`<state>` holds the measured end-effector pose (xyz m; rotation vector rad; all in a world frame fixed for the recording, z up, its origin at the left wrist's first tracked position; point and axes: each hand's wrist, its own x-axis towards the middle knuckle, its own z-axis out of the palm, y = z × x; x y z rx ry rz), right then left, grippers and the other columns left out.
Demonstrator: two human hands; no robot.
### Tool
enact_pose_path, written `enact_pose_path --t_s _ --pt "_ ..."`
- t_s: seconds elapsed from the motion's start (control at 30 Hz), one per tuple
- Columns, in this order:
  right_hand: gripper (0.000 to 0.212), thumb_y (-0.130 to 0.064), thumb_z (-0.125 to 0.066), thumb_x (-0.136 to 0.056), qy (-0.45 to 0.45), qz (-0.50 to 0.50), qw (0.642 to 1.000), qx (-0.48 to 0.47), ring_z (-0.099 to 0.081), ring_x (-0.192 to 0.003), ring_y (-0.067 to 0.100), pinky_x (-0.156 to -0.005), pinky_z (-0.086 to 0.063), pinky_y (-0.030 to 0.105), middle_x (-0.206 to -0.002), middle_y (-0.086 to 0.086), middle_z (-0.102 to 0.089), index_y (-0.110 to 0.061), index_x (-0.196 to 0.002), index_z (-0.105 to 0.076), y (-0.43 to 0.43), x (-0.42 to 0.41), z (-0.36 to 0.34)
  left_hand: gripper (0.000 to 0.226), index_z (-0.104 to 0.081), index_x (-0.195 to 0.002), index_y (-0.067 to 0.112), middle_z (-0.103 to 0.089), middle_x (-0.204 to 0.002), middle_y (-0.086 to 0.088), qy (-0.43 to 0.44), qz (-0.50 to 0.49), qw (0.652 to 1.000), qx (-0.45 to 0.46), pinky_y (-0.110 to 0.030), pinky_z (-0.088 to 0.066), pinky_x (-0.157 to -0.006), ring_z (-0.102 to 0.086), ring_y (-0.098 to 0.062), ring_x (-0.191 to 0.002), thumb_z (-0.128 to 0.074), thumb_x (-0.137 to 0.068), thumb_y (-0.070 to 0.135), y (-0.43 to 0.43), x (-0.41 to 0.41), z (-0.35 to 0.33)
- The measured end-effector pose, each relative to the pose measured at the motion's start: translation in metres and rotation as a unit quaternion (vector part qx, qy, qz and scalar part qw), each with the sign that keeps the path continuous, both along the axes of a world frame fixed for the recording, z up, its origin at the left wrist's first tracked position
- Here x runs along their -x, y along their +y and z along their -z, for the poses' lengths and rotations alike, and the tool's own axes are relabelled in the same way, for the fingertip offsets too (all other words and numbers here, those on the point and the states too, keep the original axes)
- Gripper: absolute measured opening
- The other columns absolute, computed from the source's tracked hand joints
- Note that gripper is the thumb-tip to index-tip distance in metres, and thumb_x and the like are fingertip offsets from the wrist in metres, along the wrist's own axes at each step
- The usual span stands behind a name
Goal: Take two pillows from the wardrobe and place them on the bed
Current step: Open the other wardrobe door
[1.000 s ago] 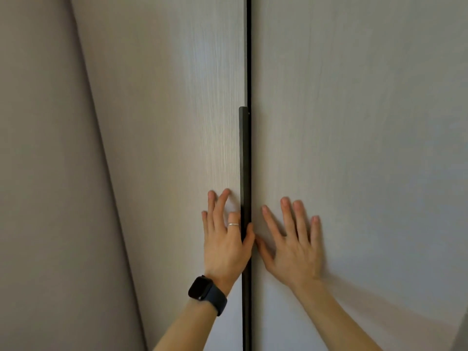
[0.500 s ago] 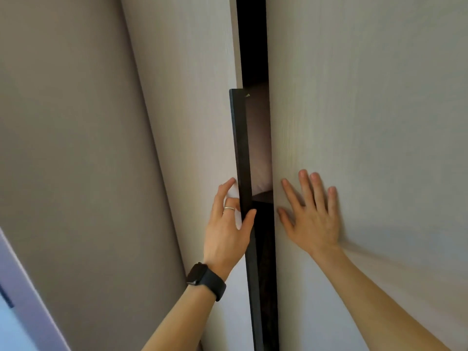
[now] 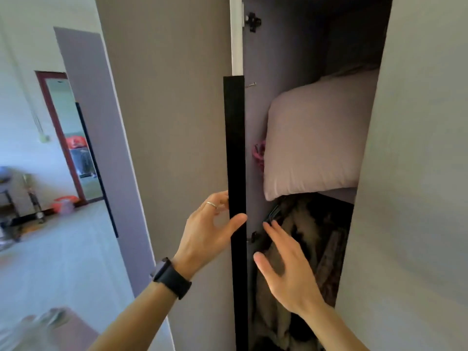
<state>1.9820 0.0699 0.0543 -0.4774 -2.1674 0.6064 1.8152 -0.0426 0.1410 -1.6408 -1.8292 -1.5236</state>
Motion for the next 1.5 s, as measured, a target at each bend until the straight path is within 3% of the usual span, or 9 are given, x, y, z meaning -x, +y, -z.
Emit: enact_pose_path --t_s 0.13,0.27,0.47,0.6,0.7,1.03,1.13,1.3,1.5 --pt "0.073 -0.085 -0.033 -0.086 -0.060 -0.040 0.997 -0.024 -0.009 -0.153 0.005 -0.120 -0.023 0.033 -0.164 -0.028 0.001 -0.069 -0.144 0.008 -0.023 0.052 0.014 0.036 -0.045 -0.112 0.060 -0.058 -0.109 0.034 -0.005 -0.073 0.997 0.007 -0.014 -0.047 -0.082 -0.060 0.007 -0.100 -0.063 -0.081 0.063 -0.033 0.028 0.001" --pt "0.089 -0.082 -0.042 -0.087 -0.031 -0.057 0.995 -0.077 -0.002 -0.156 0.013 -0.120 -0.022 0.039 -0.167 -0.017 0.009 -0.054 -0.153 0.011 -0.036 0.106 0.021 0.059 -0.038 -0.128 0.051 -0.053 -0.116 0.033 -0.029 -0.119 0.992 -0.010 -0.008 -0.050 -0.073 -0.062 0.006 -0.095 -0.069 -0.079 0.057 -0.052 0.046 -0.003" --pt "0.095 -0.079 -0.048 -0.087 -0.011 -0.028 0.994 -0.110 -0.019 -0.154 0.027 -0.115 -0.035 0.044 -0.169 0.003 -0.011 -0.040 -0.159 0.000 -0.054 0.169 0.032 0.071 -0.036 -0.142 0.036 -0.046 -0.128 0.013 -0.010 -0.245 0.969 -0.031 0.002 -0.039 -0.073 -0.051 0.003 -0.104 -0.074 -0.082 0.032 -0.062 0.072 -0.001" --pt "0.096 -0.075 -0.053 -0.085 -0.007 0.004 0.994 -0.109 -0.042 -0.143 0.033 -0.106 -0.043 0.042 -0.163 0.013 -0.029 -0.032 -0.161 -0.012 -0.069 0.207 0.027 0.062 -0.046 -0.141 0.027 -0.043 -0.133 0.005 -0.017 -0.313 0.949 -0.016 0.000 -0.033 -0.074 -0.047 -0.004 -0.109 -0.072 -0.085 0.032 -0.067 0.097 0.001" --pt "0.098 -0.070 -0.063 -0.083 -0.011 0.013 0.995 -0.101 -0.043 -0.142 0.034 -0.105 -0.048 0.045 -0.162 0.015 -0.030 -0.033 -0.160 -0.014 -0.075 0.229 0.026 0.056 -0.049 -0.140 0.026 -0.043 -0.135 0.006 -0.046 -0.326 0.944 0.004 -0.005 -0.035 -0.080 -0.050 -0.009 -0.115 -0.068 -0.089 0.035 -0.071 0.114 0.004" --pt "0.083 -0.058 -0.062 -0.089 0.005 -0.021 0.994 -0.103 -0.028 -0.151 0.027 -0.112 -0.041 0.044 -0.167 0.007 -0.020 -0.037 -0.158 -0.021 -0.066 0.217 0.027 0.054 -0.045 -0.141 0.035 -0.050 -0.128 0.013 -0.009 -0.302 0.953 0.013 -0.011 -0.040 -0.083 -0.054 -0.005 -0.112 -0.064 -0.092 0.026 -0.076 0.117 0.013" --pt "0.076 -0.056 -0.058 -0.090 0.025 -0.003 0.995 -0.098 -0.027 -0.150 0.023 -0.110 -0.041 0.042 -0.167 0.000 -0.019 -0.038 -0.157 -0.026 -0.040 0.168 0.035 0.052 -0.046 -0.139 0.040 -0.048 -0.125 0.023 0.010 -0.266 0.964 0.009 0.000 -0.037 -0.084 -0.050 0.004 -0.110 -0.061 -0.093 0.022 -0.069 0.095 0.029" --pt "0.066 -0.042 -0.058 -0.092 0.045 0.090 0.985 -0.140 -0.026 -0.151 0.021 -0.119 -0.027 0.031 -0.164 -0.001 -0.026 -0.030 -0.153 -0.037 0.016 0.045 0.037 0.043 -0.054 -0.128 0.044 -0.053 -0.123 0.028 0.009 -0.154 0.985 0.074 0.000 -0.033 -0.087 -0.051 0.003 -0.114 -0.060 -0.091 0.023 -0.012 0.053 0.059" --pt "0.051 -0.033 -0.061 -0.090 0.012 0.317 0.922 -0.222 -0.033 -0.147 0.033 -0.121 -0.024 0.038 -0.155 0.009 -0.043 -0.018 -0.138 -0.060 0.074 -0.074 -0.001 0.038 -0.054 -0.125 0.044 -0.049 -0.124 0.026 -0.043 0.048 0.989 0.135 -0.015 -0.044 -0.086 -0.052 0.003 -0.109 -0.058 -0.091 0.026 0.108 -0.023 0.065"
